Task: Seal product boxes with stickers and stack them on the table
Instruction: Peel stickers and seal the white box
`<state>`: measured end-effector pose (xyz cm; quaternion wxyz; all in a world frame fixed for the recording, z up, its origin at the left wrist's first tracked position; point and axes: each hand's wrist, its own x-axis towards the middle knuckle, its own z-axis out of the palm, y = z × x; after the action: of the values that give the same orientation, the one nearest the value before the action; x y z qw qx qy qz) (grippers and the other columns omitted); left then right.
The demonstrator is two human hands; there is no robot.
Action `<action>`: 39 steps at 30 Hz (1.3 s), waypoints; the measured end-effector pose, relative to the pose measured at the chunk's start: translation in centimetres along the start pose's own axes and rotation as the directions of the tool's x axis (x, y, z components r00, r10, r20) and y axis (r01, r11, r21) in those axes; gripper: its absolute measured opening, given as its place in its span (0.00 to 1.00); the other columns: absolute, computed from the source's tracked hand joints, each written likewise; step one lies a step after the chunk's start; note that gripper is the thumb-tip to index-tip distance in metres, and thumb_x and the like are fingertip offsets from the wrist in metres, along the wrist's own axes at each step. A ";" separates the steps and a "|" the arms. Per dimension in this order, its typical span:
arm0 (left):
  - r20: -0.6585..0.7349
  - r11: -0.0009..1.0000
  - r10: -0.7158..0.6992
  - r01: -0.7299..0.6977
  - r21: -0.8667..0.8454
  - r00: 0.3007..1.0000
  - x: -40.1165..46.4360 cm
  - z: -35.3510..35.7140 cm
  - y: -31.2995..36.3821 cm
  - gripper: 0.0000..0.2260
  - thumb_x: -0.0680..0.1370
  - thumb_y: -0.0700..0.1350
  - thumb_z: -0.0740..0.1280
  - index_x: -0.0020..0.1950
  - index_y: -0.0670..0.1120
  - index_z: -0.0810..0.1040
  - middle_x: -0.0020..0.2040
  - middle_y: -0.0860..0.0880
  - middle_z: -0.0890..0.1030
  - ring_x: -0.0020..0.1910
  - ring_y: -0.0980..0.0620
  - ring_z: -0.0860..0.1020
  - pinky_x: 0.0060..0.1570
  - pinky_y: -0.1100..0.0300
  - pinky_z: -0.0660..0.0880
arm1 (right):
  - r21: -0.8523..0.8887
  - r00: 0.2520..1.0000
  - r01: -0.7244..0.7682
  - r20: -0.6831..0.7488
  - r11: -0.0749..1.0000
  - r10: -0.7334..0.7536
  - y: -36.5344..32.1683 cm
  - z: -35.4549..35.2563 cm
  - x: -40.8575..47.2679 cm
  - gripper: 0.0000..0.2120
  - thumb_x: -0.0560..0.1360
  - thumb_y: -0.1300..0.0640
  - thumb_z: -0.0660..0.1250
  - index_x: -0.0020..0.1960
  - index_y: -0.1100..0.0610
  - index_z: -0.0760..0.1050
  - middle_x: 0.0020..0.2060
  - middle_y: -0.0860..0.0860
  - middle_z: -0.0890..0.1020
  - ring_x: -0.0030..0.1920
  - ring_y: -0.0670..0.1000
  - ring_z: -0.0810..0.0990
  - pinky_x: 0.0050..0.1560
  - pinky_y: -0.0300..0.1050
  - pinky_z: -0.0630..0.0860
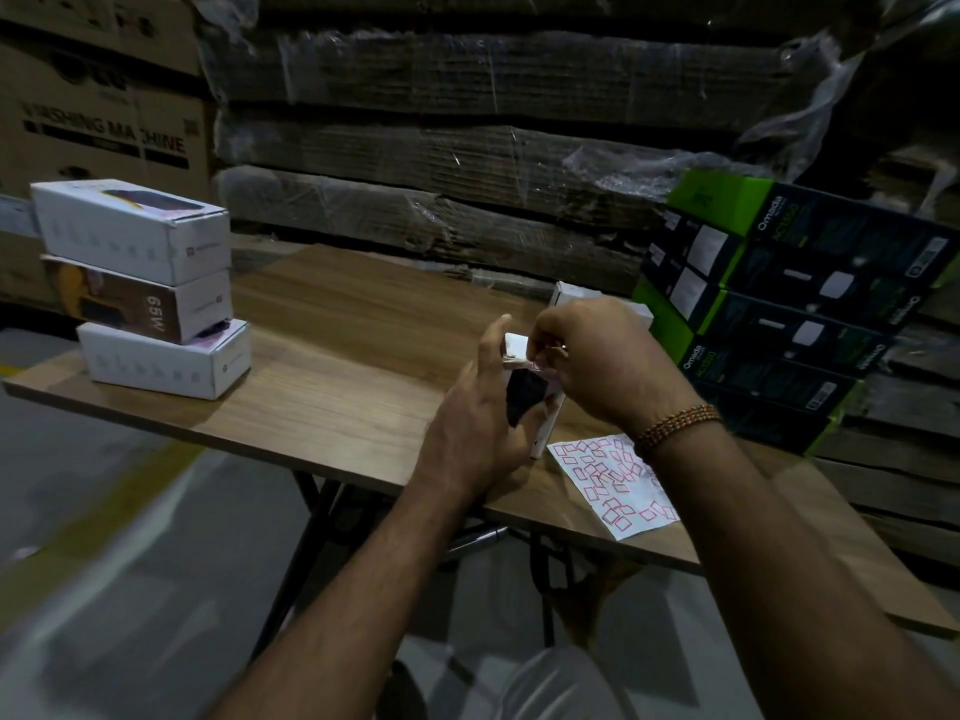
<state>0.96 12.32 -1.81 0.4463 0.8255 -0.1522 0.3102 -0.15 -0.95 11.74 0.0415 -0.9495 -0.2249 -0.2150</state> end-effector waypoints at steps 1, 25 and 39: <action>-0.004 1.000 -0.008 0.008 0.013 1.000 -0.1 0.0 0.1 0.44 0.80 0.58 0.72 0.87 0.57 0.47 0.67 0.44 0.76 0.60 0.47 0.79 0.50 0.47 0.82 | 0.000 1.000 0.000 -0.005 1.000 0.000 0.0 0.0 -0.1 0.06 0.79 0.60 0.74 0.53 0.50 0.84 0.49 0.46 0.85 0.52 0.47 0.82 0.55 0.50 0.83; -0.093 0.999 -0.039 0.036 -0.041 0.995 0.7 0.1 0.4 0.28 0.85 0.63 0.58 0.83 0.55 0.65 0.77 0.50 0.75 0.72 0.52 0.76 0.65 0.46 0.80 | 0.009 1.000 -0.004 -0.019 1.000 0.004 0.1 0.0 0.0 0.04 0.79 0.56 0.74 0.53 0.49 0.83 0.51 0.48 0.85 0.55 0.49 0.82 0.56 0.49 0.82; -0.124 0.997 0.012 -0.021 -0.075 0.992 0.9 -0.3 0.7 0.21 0.86 0.60 0.62 0.77 0.55 0.71 0.62 0.54 0.84 0.57 0.57 0.83 0.51 0.50 0.84 | 0.198 0.992 -0.126 0.043 0.972 0.120 1.1 0.5 0.8 0.09 0.77 0.56 0.74 0.56 0.51 0.80 0.47 0.46 0.82 0.50 0.48 0.80 0.39 0.38 0.70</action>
<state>1.14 12.25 -0.70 0.4833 0.7858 -0.1427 0.3585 1.17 -1.54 11.65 0.1468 -0.9557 -0.1868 -0.1735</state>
